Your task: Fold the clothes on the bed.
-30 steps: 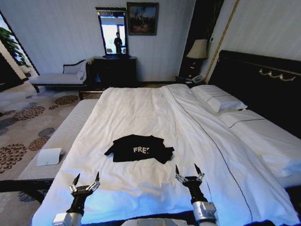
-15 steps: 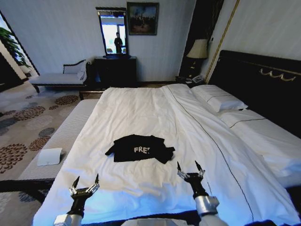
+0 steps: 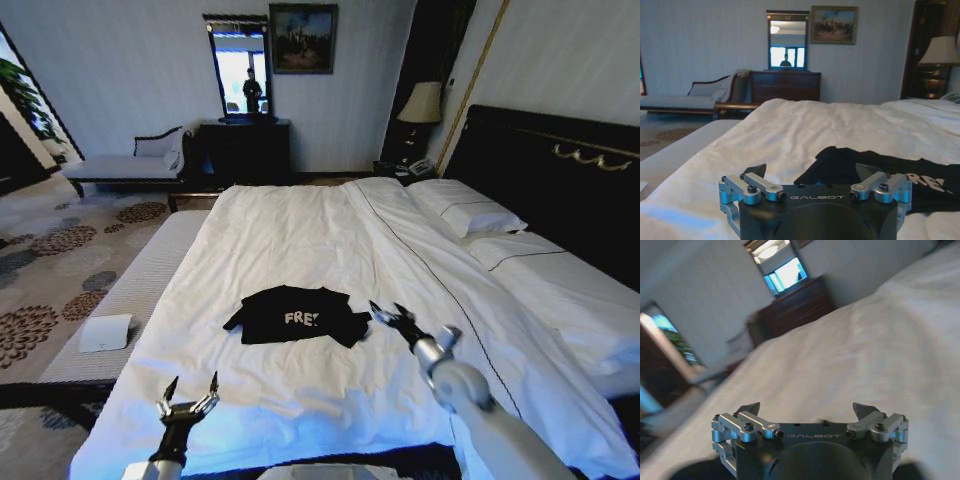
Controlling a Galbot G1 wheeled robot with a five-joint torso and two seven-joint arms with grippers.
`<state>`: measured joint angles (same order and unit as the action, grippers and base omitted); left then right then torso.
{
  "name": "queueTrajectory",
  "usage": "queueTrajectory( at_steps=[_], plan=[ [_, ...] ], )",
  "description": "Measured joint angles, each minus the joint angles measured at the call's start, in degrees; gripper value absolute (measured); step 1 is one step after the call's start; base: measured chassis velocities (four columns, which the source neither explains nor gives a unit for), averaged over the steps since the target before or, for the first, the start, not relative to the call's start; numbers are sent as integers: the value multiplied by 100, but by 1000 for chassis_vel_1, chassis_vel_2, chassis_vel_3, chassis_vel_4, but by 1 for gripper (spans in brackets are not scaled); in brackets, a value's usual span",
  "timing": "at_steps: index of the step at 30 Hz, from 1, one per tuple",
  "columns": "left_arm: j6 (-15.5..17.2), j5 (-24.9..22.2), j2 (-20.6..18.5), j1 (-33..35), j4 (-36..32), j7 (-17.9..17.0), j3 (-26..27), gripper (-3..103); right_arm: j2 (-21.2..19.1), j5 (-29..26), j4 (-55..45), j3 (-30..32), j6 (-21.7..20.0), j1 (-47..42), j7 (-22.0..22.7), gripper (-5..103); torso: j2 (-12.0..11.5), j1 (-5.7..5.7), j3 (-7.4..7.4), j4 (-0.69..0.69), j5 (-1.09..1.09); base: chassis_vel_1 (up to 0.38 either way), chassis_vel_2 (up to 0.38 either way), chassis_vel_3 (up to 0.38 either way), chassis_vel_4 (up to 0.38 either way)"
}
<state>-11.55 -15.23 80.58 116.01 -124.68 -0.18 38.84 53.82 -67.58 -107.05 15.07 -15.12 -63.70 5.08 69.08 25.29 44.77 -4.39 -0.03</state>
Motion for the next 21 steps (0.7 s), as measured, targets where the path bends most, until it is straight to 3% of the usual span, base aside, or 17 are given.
queueTrajectory(
  at_steps=[2,6,9,13,21],
  plan=[
    [14,64,-10,-43,-35,9,-61,100,188,-626,357,-468,-84,546,40,100,0,0,0,-3,4,0,0,0,0],
    [28,188,10,-37,-58,9,-131,100,536,-830,956,-860,-124,1046,63,100,0,0,0,-1,2,0,0,0,0],
    [22,336,65,58,-72,5,-157,100,995,-644,1858,-1132,-149,1447,-124,100,0,0,0,-2,1,0,0,0,0],
    [-44,368,93,161,-102,-7,-119,100,1264,-329,2540,-1168,-154,1627,-338,100,0,0,0,-1,3,0,0,0,0],
    [-157,512,183,304,-120,-23,-83,100,1178,144,3200,-1034,83,1800,-783,100,0,0,-1,-4,2,0,0,0,0]
  ],
)
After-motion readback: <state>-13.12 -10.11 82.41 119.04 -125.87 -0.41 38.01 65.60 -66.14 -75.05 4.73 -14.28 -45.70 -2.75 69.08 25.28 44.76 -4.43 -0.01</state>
